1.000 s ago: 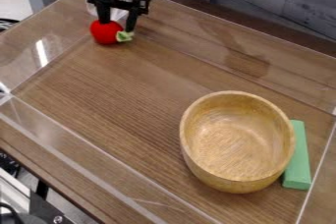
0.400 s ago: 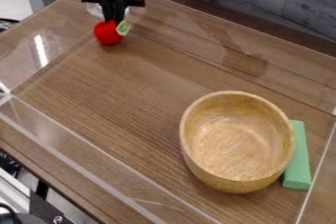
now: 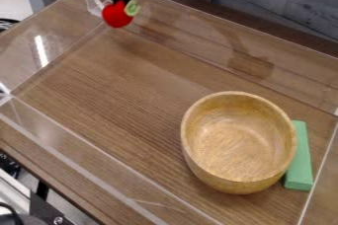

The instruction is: Move the red fruit to the right

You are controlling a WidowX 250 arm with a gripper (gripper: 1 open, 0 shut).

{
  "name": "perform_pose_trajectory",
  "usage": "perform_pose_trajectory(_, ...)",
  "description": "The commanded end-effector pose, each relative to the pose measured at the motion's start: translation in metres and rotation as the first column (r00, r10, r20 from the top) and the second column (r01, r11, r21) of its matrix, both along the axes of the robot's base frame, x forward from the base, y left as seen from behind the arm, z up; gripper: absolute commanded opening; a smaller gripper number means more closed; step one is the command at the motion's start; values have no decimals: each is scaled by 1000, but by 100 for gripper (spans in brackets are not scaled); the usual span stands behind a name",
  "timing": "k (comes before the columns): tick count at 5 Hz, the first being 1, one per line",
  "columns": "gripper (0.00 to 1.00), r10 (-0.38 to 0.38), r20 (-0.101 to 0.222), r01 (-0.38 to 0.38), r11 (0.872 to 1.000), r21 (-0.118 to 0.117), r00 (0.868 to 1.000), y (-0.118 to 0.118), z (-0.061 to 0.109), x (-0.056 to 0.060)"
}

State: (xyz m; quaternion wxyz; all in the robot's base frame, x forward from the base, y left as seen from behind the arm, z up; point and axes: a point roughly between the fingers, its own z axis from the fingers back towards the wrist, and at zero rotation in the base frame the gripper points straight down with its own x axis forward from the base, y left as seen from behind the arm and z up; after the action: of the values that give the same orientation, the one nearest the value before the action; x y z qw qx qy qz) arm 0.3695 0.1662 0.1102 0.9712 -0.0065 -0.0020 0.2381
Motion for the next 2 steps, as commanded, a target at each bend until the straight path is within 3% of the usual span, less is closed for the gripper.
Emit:
perform_pose_trajectory(1, 0, -34, 101, 32, 999, 22, 994, -23, 37, 1)
perform_pose_trajectory(2, 0, -133, 102, 132, 991, 10, 986, -66, 22, -2)
